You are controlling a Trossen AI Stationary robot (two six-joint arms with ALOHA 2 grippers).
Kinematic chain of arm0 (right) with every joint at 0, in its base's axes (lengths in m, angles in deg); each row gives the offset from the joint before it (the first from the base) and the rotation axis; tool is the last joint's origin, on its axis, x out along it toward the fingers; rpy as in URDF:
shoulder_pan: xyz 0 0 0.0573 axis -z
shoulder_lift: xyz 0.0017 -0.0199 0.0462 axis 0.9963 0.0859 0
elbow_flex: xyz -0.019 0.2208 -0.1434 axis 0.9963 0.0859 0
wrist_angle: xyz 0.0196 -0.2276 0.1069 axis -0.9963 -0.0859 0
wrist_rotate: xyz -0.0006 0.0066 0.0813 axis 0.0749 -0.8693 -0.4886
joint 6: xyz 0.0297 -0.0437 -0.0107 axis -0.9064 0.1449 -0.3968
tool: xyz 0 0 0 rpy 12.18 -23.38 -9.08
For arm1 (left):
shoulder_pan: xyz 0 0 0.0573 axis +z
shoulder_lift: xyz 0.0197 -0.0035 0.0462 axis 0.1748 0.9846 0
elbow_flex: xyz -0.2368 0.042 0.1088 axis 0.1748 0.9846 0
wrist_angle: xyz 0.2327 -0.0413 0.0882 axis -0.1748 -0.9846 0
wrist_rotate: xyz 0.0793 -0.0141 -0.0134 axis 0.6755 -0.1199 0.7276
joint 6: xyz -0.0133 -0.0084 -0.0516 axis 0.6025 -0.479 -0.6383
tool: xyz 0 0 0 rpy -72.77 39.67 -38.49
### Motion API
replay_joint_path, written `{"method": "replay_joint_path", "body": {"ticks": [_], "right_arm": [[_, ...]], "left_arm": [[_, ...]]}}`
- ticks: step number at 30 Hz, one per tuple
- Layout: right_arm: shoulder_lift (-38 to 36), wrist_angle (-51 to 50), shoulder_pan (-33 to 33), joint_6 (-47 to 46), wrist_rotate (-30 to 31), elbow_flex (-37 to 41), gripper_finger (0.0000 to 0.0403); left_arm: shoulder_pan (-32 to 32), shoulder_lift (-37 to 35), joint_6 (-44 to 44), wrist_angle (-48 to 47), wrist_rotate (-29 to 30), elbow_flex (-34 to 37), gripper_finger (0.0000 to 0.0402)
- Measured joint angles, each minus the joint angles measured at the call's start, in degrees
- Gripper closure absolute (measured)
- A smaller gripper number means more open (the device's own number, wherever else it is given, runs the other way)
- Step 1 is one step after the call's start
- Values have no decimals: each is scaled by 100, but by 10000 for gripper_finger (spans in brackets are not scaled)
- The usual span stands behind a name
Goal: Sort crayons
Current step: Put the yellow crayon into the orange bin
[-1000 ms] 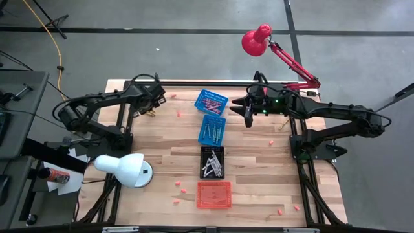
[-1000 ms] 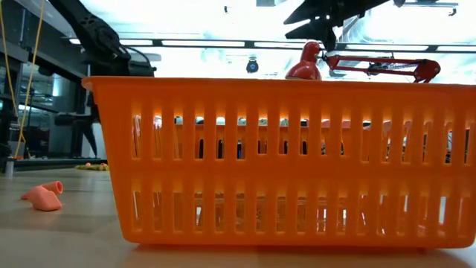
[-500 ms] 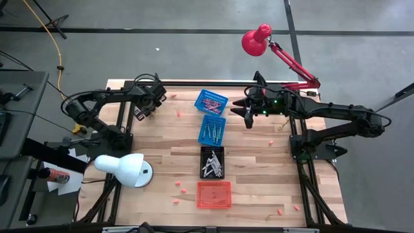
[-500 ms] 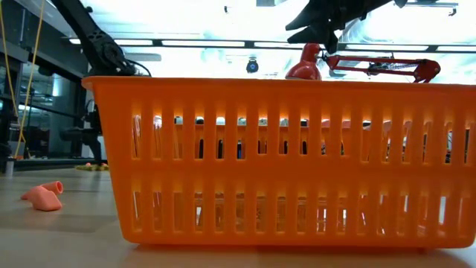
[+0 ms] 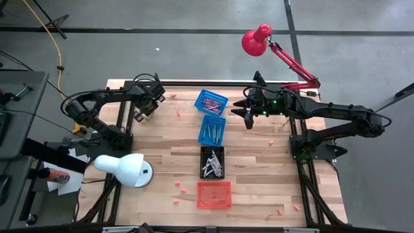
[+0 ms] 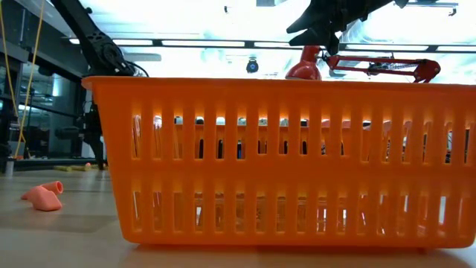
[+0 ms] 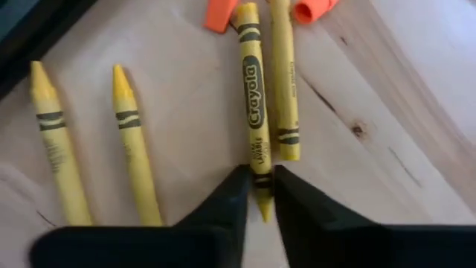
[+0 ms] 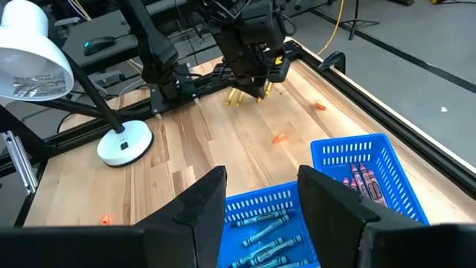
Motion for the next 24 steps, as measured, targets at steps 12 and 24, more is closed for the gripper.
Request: {"method": "replay_joint_path", "body": {"ticks": [12, 24], "right_arm": [[0, 2, 0, 2, -1, 0, 240], [0, 13, 0, 152, -2, 0, 240]], "left_arm": [[-149, -647, 553, -11, -257, 11, 398], [-2389, -2356, 1554, 1453, -46, 9, 401]]}}
